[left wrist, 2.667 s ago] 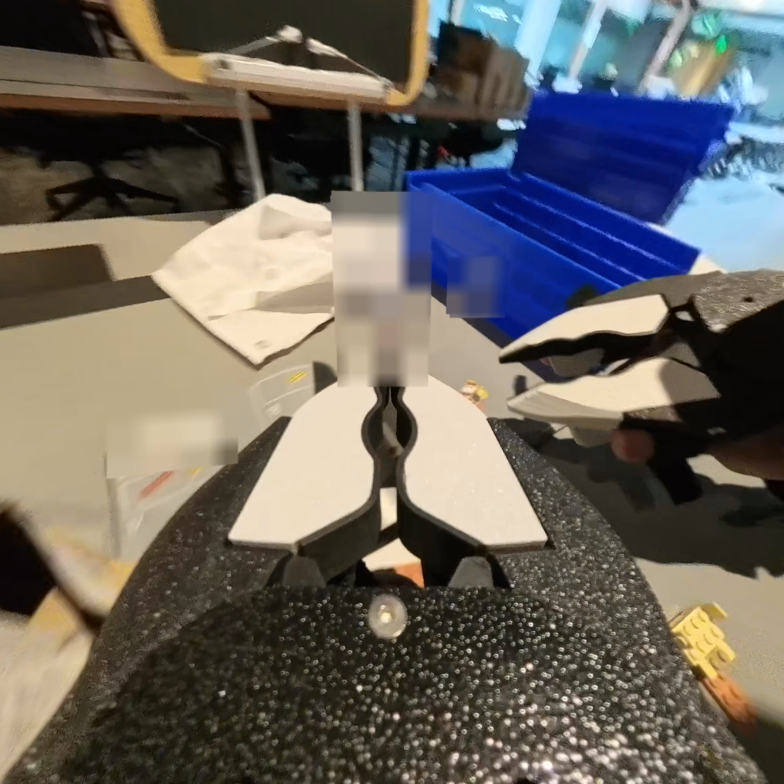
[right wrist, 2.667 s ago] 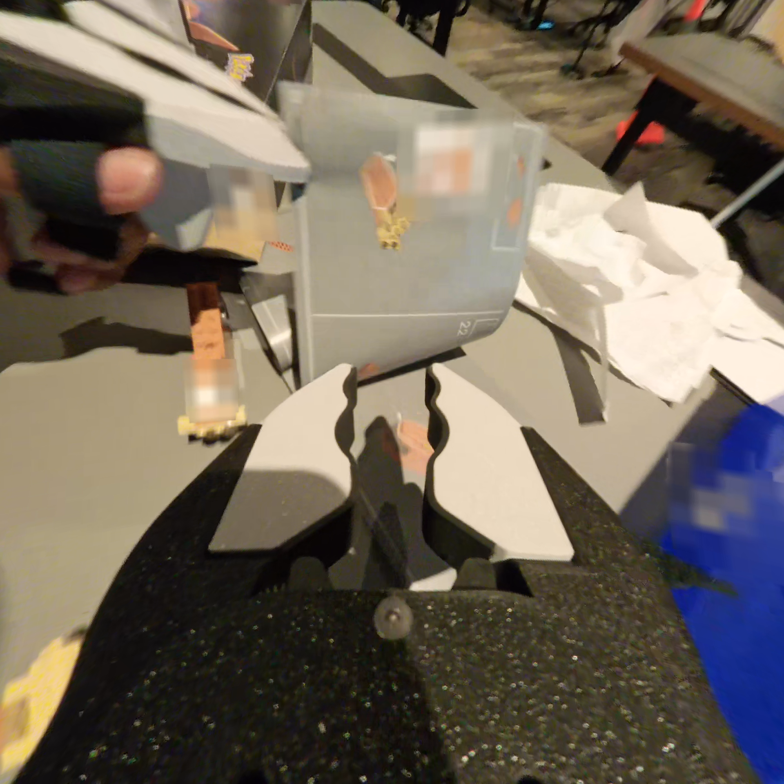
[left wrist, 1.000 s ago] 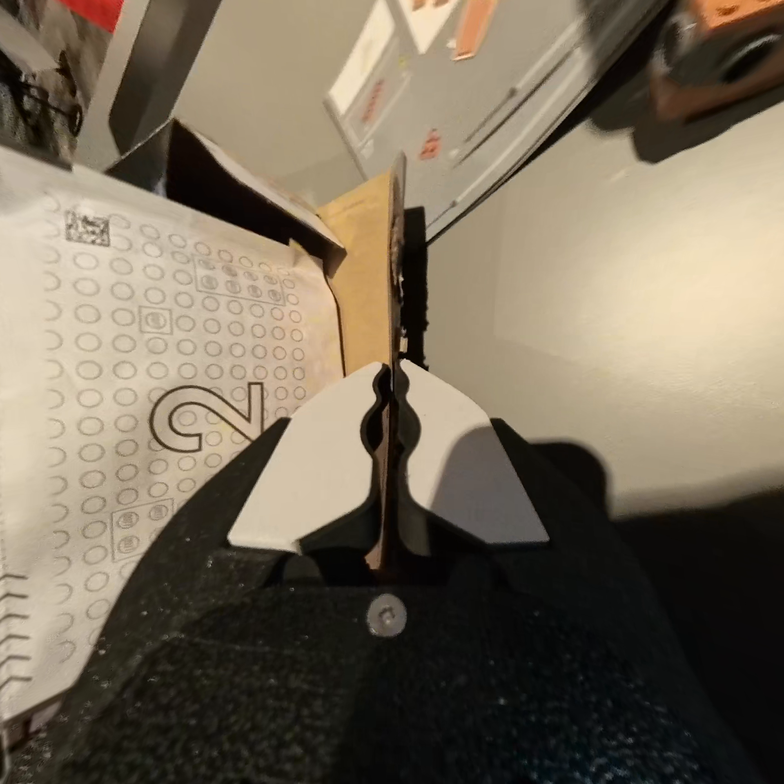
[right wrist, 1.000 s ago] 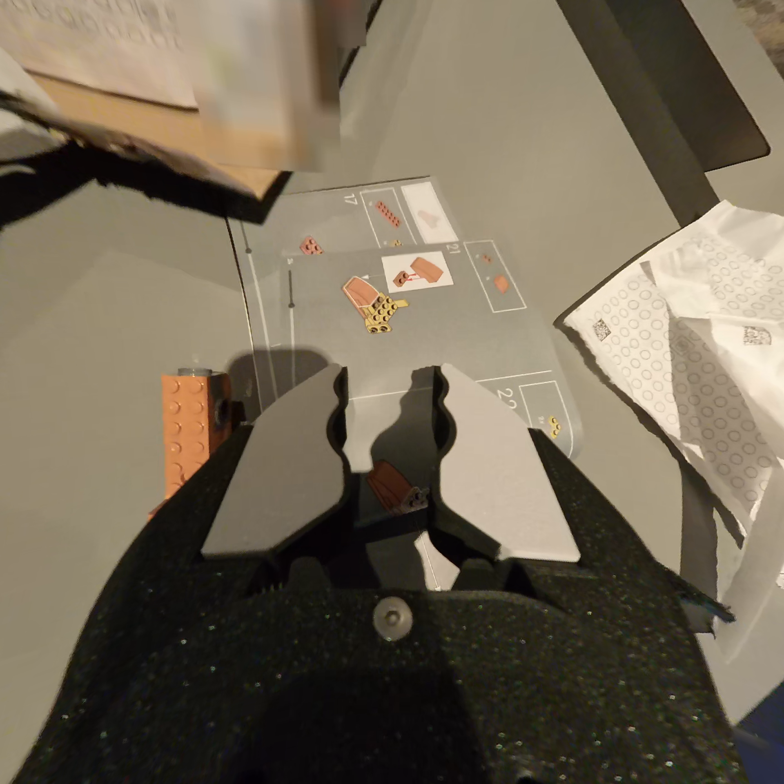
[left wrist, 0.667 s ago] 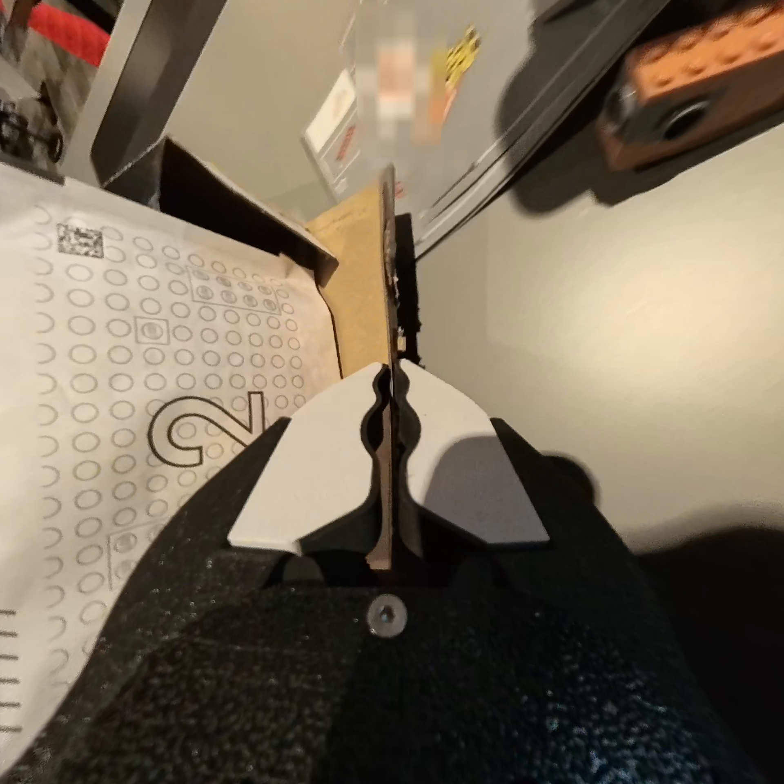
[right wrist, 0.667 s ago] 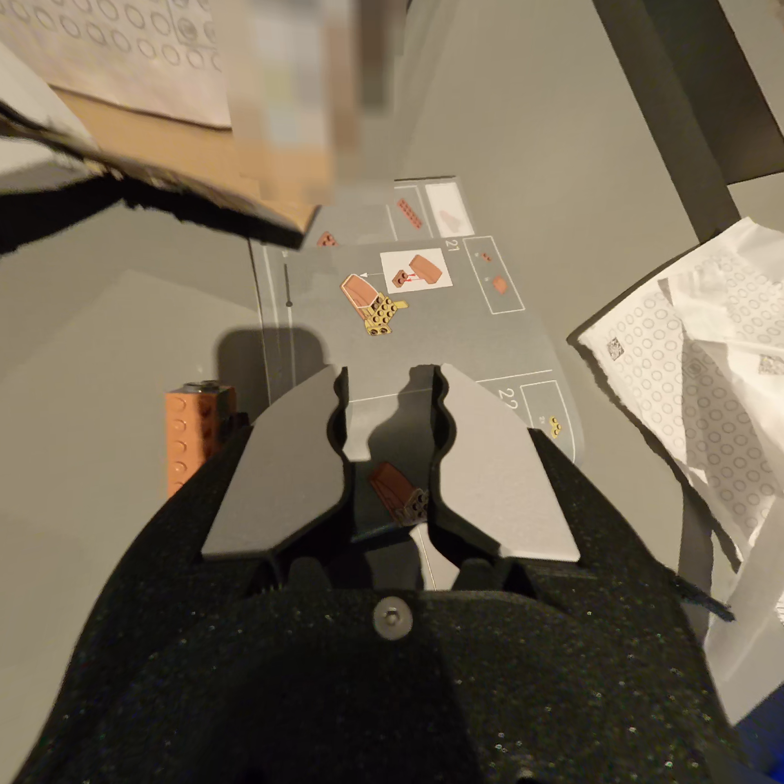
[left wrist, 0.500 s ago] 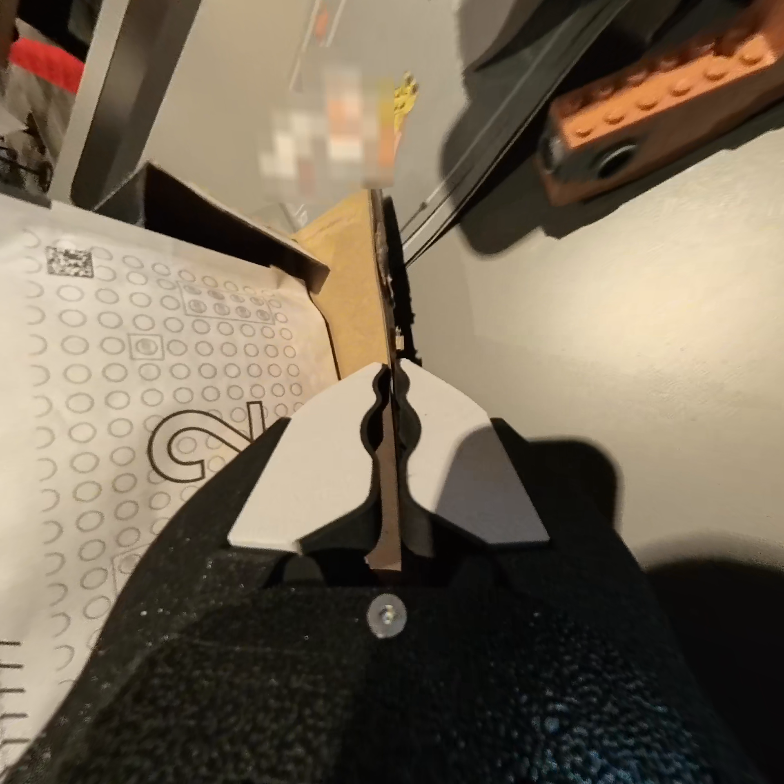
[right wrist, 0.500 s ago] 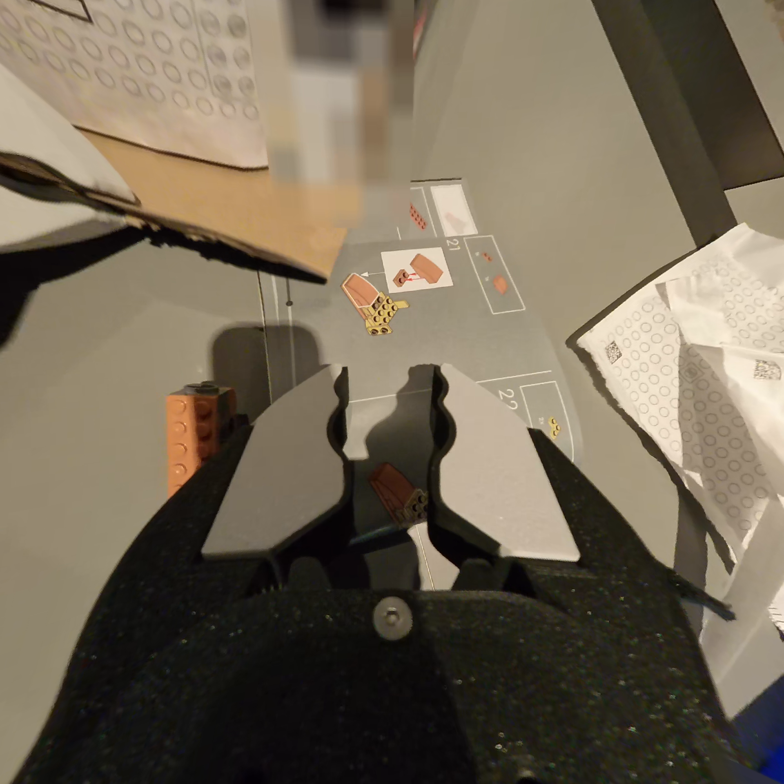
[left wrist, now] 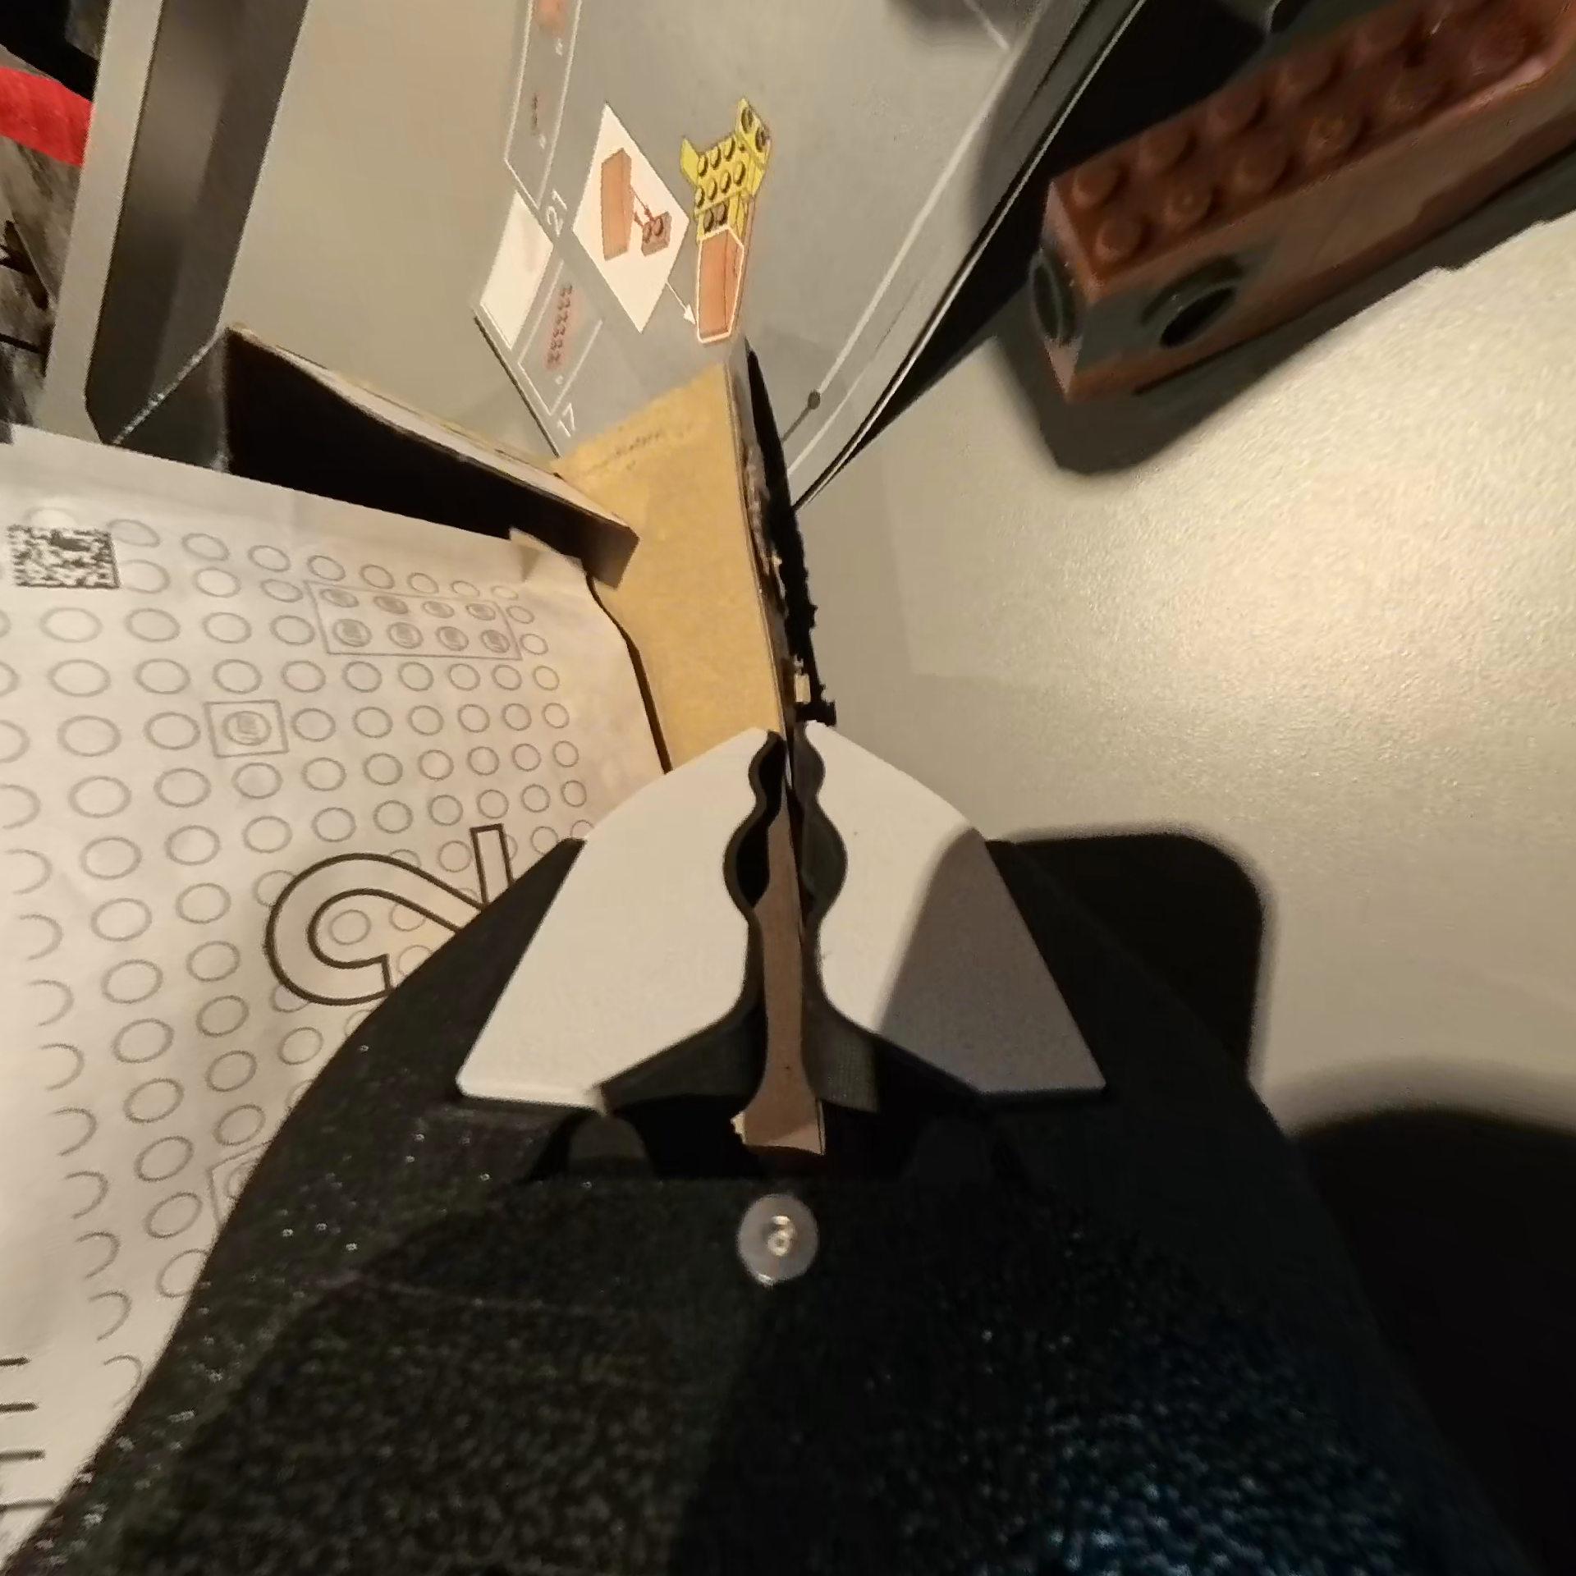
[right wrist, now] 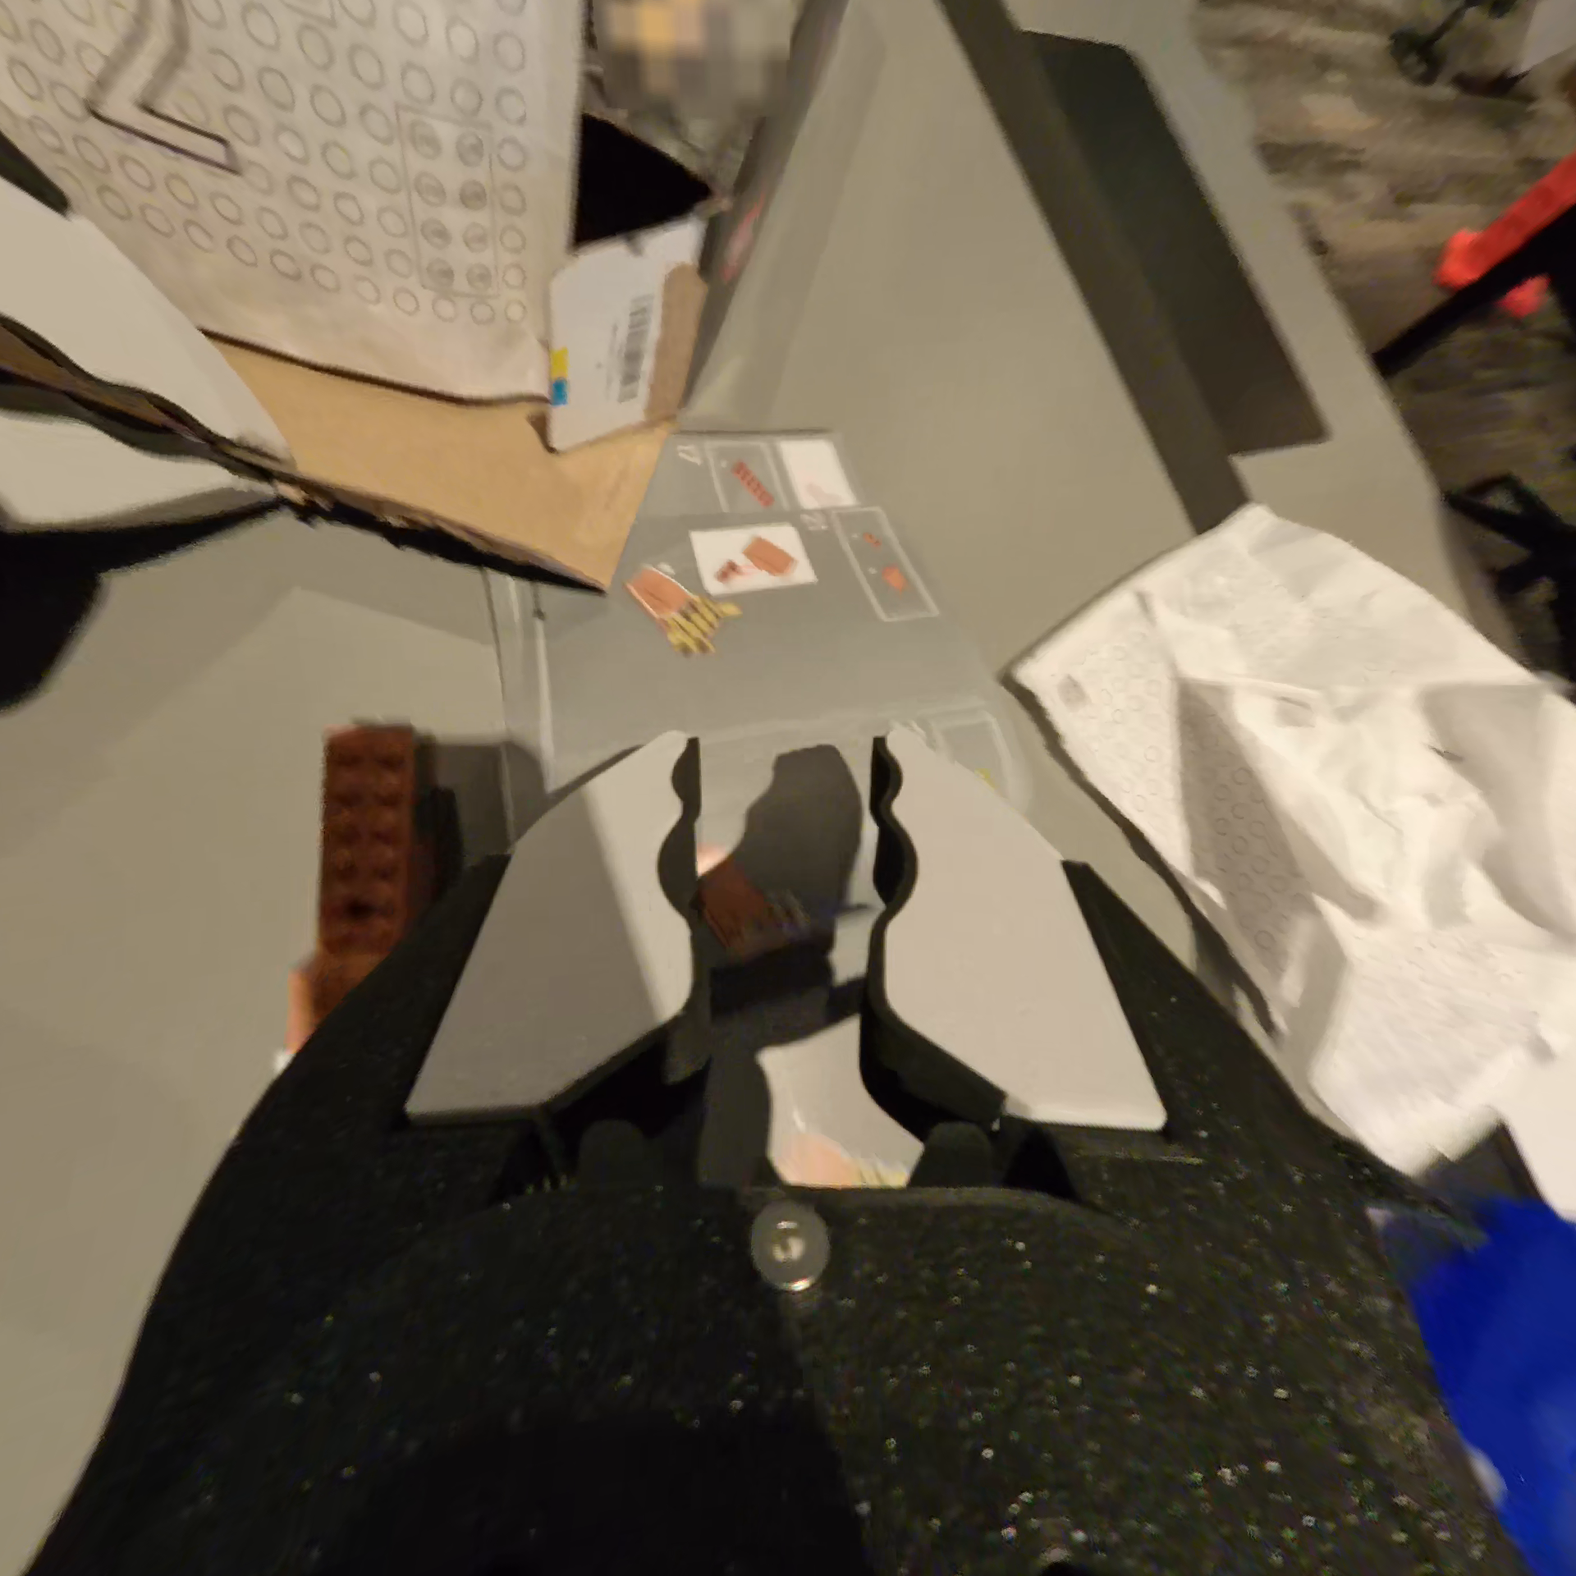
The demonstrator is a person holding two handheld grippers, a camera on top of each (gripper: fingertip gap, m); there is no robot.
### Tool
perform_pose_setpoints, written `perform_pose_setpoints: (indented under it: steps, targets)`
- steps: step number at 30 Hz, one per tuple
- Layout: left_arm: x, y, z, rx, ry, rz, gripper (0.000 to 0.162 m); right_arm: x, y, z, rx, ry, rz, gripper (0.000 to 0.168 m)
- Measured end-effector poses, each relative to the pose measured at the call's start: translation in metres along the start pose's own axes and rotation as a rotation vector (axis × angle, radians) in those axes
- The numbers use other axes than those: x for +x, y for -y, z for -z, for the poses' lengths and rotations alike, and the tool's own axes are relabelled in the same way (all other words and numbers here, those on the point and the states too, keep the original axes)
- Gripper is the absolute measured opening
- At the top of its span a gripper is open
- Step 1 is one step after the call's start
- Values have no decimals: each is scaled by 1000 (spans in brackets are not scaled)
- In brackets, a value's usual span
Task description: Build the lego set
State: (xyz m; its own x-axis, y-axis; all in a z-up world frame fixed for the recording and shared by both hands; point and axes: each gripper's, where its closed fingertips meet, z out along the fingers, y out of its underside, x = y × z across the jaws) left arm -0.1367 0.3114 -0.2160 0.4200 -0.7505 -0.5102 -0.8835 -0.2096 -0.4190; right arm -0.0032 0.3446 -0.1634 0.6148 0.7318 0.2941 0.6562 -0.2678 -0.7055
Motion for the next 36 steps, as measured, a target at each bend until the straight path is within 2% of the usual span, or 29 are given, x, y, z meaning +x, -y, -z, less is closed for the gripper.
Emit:
perform_pose_setpoints:
  steps: [5,10,36]
  targets:
    - [0,0,0,12,-6,14,1,11,-36,23,-55,-29,-57,37]
    - [0,1,0,20,-13,24,1,6,-61,24,-85,-6,-97,37]
    - [-18,-10,14,16,6,65,1,-7,-41,3,-65,30,-7,35]
